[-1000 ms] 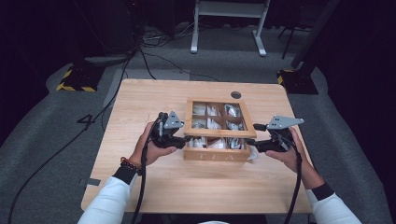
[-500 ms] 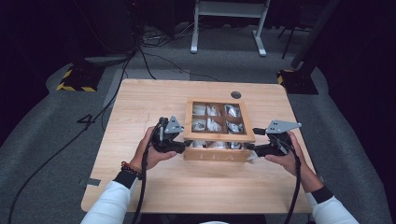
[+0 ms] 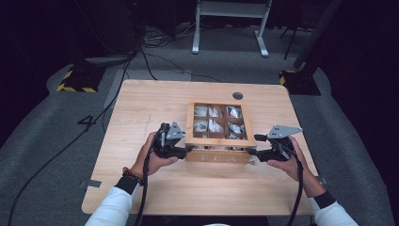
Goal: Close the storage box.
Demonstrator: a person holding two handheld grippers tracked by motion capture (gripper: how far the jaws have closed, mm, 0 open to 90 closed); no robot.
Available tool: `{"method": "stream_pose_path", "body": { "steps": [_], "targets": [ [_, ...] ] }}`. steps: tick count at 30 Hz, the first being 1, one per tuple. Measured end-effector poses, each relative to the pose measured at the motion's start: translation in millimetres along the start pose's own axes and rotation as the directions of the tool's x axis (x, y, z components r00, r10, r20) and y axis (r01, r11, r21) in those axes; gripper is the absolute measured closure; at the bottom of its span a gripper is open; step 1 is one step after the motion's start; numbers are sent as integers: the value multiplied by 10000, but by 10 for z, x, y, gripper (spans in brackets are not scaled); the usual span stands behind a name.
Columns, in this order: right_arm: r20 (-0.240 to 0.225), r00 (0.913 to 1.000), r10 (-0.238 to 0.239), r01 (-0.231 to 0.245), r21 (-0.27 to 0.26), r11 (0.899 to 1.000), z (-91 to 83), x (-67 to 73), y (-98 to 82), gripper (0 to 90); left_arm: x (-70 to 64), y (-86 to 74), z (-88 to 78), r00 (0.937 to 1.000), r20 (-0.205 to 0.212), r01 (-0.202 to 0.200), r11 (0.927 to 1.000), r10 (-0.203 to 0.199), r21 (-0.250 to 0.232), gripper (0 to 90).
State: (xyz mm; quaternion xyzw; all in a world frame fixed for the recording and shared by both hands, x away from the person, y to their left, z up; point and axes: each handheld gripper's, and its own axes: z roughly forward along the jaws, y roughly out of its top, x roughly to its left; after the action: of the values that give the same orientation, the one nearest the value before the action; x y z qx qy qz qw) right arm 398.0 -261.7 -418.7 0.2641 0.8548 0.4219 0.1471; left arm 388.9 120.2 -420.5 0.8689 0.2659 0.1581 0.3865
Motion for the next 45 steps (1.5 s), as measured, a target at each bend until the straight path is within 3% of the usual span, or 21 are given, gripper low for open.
{"method": "stream_pose_path", "body": {
  "steps": [7, 11, 22, 32, 45],
  "targets": [
    [-23, 9999, -104, 105, 406, 9991, 46, 23, -41, 340, -26, -38, 44, 10000, 77, -55, 9996, 53, 275, 379],
    [-99, 9999, 97, -97, 60, 9999, -1, 7, -46, 375, -60, -68, 112, 9994, -62, -323, 9967, 328, 744, 376],
    [-349, 9993, 142, -132, 295, 9995, 67, 2, -91, 368, -61, -109, 129, 9999, 14, -157, 9980, 156, 616, 375],
    [-233, 9997, 24, -17, 281, 9996, 64, 19, -99, 366, -71, -119, 121, 9998, -38, -185, 9983, 187, 557, 377],
    [-59, 9982, -598, 600, 418, 9973, 31, 69, -59, 277, -100, -83, 61, 9985, -498, -190, 9980, 220, 603, 239]
  ]
}}
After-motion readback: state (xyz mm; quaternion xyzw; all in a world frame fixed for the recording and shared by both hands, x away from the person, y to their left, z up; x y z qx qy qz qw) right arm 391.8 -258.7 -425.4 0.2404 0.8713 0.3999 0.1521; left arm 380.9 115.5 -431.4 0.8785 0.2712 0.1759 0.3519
